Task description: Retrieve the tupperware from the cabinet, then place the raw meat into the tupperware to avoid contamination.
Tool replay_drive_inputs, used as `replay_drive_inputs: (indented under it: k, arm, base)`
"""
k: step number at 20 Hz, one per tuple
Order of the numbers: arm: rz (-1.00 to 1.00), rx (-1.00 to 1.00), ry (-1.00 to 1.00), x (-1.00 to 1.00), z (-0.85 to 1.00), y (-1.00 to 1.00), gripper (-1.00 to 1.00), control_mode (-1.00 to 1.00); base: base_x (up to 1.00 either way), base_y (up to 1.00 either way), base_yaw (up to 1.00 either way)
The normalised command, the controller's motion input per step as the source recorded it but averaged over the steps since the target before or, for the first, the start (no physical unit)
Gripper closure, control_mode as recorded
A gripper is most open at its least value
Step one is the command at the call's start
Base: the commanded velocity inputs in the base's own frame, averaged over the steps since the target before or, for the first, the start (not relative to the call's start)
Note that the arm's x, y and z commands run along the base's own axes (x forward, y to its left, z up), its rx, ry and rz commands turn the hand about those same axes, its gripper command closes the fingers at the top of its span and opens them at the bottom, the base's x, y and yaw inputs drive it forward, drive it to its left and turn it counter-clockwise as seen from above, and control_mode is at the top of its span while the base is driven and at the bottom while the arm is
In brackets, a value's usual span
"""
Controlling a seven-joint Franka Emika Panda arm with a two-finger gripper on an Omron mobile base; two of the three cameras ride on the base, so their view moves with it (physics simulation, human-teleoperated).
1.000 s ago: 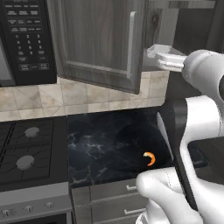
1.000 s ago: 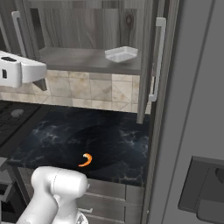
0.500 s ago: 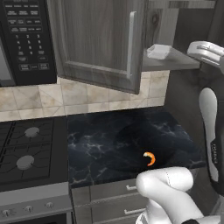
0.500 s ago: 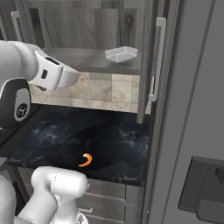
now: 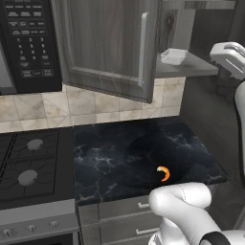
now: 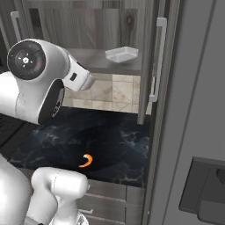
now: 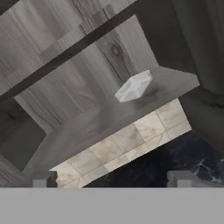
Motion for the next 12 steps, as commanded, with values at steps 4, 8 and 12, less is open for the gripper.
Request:
replay_drive_inputs:
  k: [4, 8, 12]
  arm:
    - [0.06, 0.12, 0.0, 0.54, -0.26, 0.09, -1.0, -1.0]
    - [0.04, 0.11, 0.0, 0.65, -0.19, 0.21, -1.0, -1.0]
    - [0.02, 0.1, 0.0, 0.67, -0.15, 0.35, -1.0, -1.0]
  base:
    - [0.0, 0.0, 0.0]
    - [0.0, 0.0, 0.0]
    - [0.0, 0.0, 0.0]
